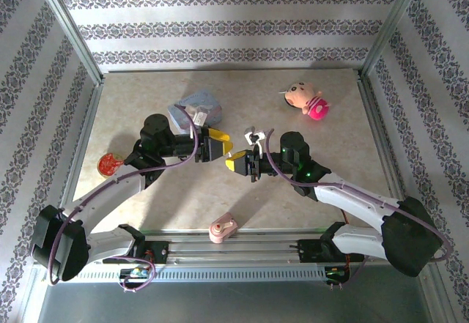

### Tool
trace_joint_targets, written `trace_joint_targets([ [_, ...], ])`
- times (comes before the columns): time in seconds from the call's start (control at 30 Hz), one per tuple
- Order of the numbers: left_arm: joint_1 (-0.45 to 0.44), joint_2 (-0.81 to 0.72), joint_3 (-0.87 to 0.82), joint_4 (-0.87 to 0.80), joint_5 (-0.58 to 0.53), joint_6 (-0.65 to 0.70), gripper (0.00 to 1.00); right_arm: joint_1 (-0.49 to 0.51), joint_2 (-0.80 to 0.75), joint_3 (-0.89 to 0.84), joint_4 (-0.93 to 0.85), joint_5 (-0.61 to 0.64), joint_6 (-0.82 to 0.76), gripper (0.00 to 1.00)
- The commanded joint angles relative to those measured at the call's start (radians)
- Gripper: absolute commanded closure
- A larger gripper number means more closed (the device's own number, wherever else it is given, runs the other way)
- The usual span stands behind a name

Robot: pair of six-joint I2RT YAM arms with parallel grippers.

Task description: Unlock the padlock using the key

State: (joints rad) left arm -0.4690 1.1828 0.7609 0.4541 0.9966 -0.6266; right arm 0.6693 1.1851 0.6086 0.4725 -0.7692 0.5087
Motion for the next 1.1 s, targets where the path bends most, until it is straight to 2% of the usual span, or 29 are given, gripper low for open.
trace_joint_targets([
  [0.0,0.013,0.006,-0.030,0.064,0.041,0.024,0.43,-0.008,-0.006,0.039,0.052,-0.038,0.018,1.00],
  [0.33,0.013,0.035,-0.043,0.010,0.043,0.061,0.54,-0.007,-0.002,0.046,0.052,-0.038,0.023,1.00],
  [0.93,0.013,0.042,-0.057,-0.024,0.073,0.087,0.91,-0.008,0.002,0.049,0.057,-0.018,0.020,1.00],
  [1.03,0.013,0.043,-0.058,-0.023,0.080,0.091,1.00,-0.007,0.005,0.054,0.058,-0.012,0.021,1.00],
  [1.07,0.013,0.041,-0.056,-0.023,0.081,0.092,1.00,-0.008,0.005,0.054,0.058,-0.009,0.023,1.00],
])
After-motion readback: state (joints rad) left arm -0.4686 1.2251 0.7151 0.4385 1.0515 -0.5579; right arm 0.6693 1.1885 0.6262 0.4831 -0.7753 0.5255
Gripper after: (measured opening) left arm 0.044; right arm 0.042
